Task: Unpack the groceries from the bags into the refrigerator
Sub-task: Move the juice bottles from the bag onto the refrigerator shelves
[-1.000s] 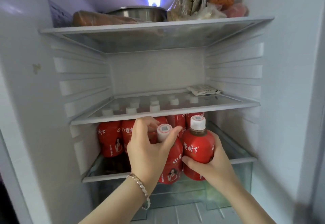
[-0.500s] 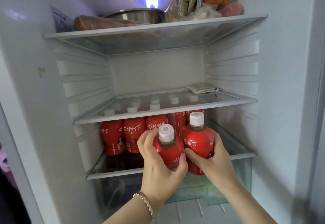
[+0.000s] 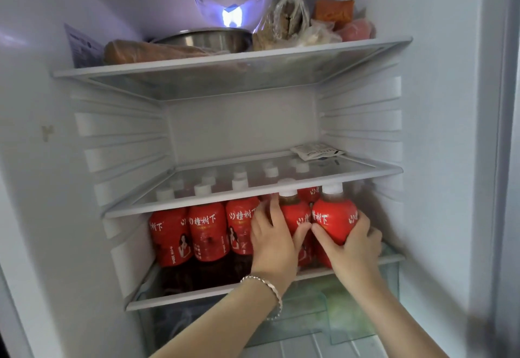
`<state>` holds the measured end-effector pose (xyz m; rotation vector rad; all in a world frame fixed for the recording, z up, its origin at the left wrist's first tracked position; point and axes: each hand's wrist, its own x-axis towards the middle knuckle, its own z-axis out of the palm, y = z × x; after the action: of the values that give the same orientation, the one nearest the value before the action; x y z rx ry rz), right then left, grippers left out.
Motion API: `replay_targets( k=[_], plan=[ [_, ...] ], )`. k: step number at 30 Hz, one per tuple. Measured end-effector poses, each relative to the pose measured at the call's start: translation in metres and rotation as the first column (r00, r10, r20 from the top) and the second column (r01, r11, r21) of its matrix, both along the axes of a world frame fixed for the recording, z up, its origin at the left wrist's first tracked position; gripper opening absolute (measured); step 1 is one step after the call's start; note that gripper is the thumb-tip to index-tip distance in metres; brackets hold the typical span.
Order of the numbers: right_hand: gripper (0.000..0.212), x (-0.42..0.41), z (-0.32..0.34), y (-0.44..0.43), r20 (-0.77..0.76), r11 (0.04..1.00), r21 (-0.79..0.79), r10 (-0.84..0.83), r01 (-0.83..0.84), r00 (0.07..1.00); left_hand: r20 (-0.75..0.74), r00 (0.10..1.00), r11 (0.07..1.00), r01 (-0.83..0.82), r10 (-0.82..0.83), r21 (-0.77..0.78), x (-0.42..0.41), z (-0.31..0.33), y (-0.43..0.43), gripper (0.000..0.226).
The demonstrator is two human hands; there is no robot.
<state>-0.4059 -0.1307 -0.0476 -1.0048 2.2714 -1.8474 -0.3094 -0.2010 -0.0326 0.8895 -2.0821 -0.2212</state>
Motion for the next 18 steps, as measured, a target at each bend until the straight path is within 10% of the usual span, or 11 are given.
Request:
replay_targets(
  k=[6,18],
  plan=[
    [0.099,-0.005,0.011,-0.031,-0.136,0.935,0.352,0.009,0.04,0.991,0.383,0.865,0.943,-0.263,0.325,-0.206,0.008,0.01,-0.021,0.078],
    [0.153,0.012,0.022,-0.063,-0.206,0.803,0.585,0.012,0.114,0.978,0.405,0.856,0.83,-0.048,0.321,-0.556,0.049,-0.008,-0.066,0.083]
  ],
)
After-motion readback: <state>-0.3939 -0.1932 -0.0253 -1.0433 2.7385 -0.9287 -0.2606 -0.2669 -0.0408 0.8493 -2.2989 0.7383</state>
